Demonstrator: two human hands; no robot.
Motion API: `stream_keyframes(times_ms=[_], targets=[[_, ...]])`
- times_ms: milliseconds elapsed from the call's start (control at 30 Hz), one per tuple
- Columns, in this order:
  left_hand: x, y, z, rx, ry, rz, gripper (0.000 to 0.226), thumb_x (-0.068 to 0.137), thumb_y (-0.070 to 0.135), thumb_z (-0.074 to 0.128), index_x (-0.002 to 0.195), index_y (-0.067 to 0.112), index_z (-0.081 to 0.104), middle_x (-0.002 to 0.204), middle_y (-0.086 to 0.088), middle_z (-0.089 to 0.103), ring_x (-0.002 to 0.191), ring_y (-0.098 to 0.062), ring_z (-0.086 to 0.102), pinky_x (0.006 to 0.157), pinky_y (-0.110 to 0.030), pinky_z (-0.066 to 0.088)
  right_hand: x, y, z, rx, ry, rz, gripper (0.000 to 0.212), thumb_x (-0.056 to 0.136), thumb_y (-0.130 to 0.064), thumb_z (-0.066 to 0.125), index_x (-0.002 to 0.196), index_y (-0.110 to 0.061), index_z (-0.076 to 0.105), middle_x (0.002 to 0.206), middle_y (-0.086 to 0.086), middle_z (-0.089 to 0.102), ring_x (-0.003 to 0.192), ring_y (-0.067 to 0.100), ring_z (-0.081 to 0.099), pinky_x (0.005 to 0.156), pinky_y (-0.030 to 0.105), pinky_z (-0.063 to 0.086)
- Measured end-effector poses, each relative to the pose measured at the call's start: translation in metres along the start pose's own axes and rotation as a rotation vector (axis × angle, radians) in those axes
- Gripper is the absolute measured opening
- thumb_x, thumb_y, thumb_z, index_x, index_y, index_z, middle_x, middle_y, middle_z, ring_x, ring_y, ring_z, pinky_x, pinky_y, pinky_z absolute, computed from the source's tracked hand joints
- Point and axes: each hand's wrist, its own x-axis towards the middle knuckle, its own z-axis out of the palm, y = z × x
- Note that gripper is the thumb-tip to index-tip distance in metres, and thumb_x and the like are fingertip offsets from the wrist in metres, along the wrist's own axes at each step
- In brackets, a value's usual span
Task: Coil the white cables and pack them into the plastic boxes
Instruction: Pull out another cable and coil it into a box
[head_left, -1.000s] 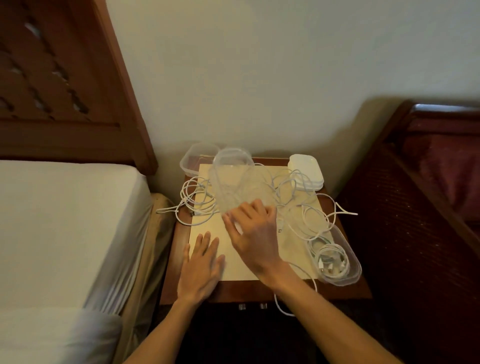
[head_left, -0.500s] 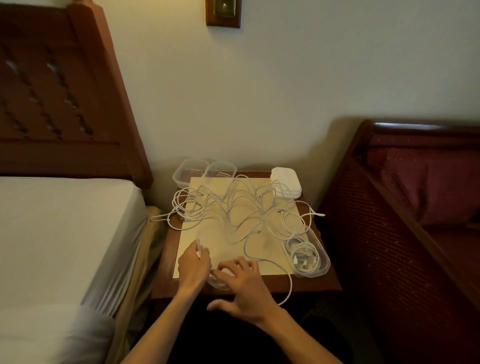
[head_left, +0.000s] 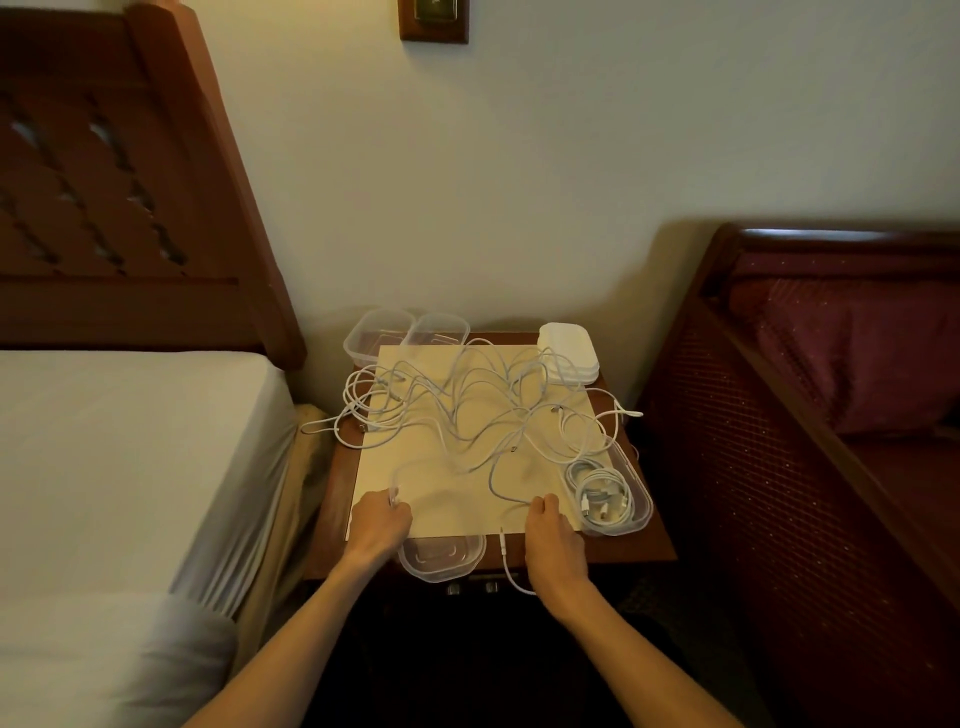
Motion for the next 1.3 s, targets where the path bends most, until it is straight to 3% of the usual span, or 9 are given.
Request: stream_keyframes(times_ms=[267,500,633,833,900,967,1100,1200,1300], targets=[[-0.002,-0.004,0.005,0.031,0.032,0.027,0.043,0.098,0.019,0.048,0.056,0.018,0.046,0.058,0.000,0.051,0.056,-0.013,0.045,0.048,-0.025,0.028,0.017,0.003,-0.019,-0.084,-0.059,-0.090,0.031,0.094,0.005,0.043,0.123,-0.005,0.044,0.128,0.013,0.044,0.100,0.030,0.062,0.070,0.038,0.044],[0.006,0.000,0.013,0.046,0.037,0.023,0.040,0.098,0.023,0.050,0.058,0.016,0.055,0.063,-0.002,0.058,0.060,-0.017,0.052,0.054,-0.028,0.034,0.026,-0.006,-0.110,0.194,0.211,-0.144,0.012,0.101,-0.019,0.034,0.104,-0.016,0.045,0.091,0.006,0.063,0.079,0.031,0.062,0.062,0.038,0.042],[0.014,0.016,0.026,0.042,0.005,0.061,0.044,0.095,0.025,0.053,0.053,0.015,0.052,0.059,-0.003,0.057,0.062,-0.024,0.054,0.055,-0.032,0.032,0.046,-0.002,-0.178,0.271,0.267,-0.254,0.014,0.101,-0.026,0.046,0.104,-0.020,0.058,0.091,0.003,0.068,0.083,0.024,0.063,0.068,0.034,0.046],[0.025,0.040,0.041,0.102,-0.040,0.057,0.046,0.090,0.050,0.059,0.064,0.013,0.058,0.078,-0.009,0.068,0.079,-0.029,0.064,0.061,-0.033,0.039,0.076,0.000,-0.222,0.309,0.325,-0.310,0.023,0.099,-0.025,0.051,0.106,-0.023,0.073,0.090,0.003,0.068,0.084,0.023,0.062,0.077,0.042,0.053],[0.021,0.048,0.027,0.129,0.107,0.059,0.046,0.090,0.057,0.054,0.090,0.013,0.068,0.096,-0.006,0.071,0.089,-0.026,0.065,0.068,-0.033,0.044,0.086,0.003,-0.227,0.381,0.298,-0.323,0.022,0.098,-0.020,0.052,0.103,-0.020,0.074,0.078,-0.003,0.065,0.076,0.021,0.060,0.076,0.042,0.054],[0.019,0.065,0.000,0.022,0.332,0.163,0.037,0.094,0.042,0.056,0.116,0.014,0.067,0.110,-0.005,0.069,0.094,-0.023,0.064,0.072,-0.029,0.045,0.090,0.003,-0.232,0.425,0.275,-0.341,0.023,0.098,-0.016,0.052,0.104,-0.016,0.074,0.072,-0.011,0.060,0.074,0.017,0.057,0.076,0.040,0.053],[0.010,0.136,-0.065,-0.255,0.533,0.666,0.040,0.090,0.005,0.063,0.130,0.010,0.059,0.121,-0.003,0.059,0.078,-0.008,0.060,0.069,-0.003,0.043,0.092,-0.008,-0.249,0.311,0.326,-0.436,0.023,0.098,-0.018,0.052,0.107,-0.019,0.073,0.099,0.000,0.072,0.091,0.022,0.064,0.079,0.044,0.054],[0.004,0.189,-0.098,-0.179,0.364,0.942,0.061,0.089,-0.001,0.063,0.144,0.016,0.043,0.133,0.007,0.046,0.081,-0.008,0.065,0.075,-0.005,0.047,0.091,-0.016,-0.267,0.194,0.371,-0.556,0.022,0.097,-0.020,0.054,0.109,-0.020,0.072,0.106,0.002,0.072,0.094,0.022,0.065,0.082,0.044,0.053],[0.013,0.217,-0.111,-0.091,0.119,1.001,0.061,0.091,0.002,0.062,0.145,0.020,0.042,0.132,0.009,0.050,0.085,-0.007,0.067,0.076,-0.023,0.058,0.089,-0.015,-0.284,0.092,0.466,-0.620,0.022,0.097,-0.018,0.053,0.112,-0.019,0.070,0.107,0.000,0.071,0.092,0.021,0.065,0.081,0.041,0.054]])
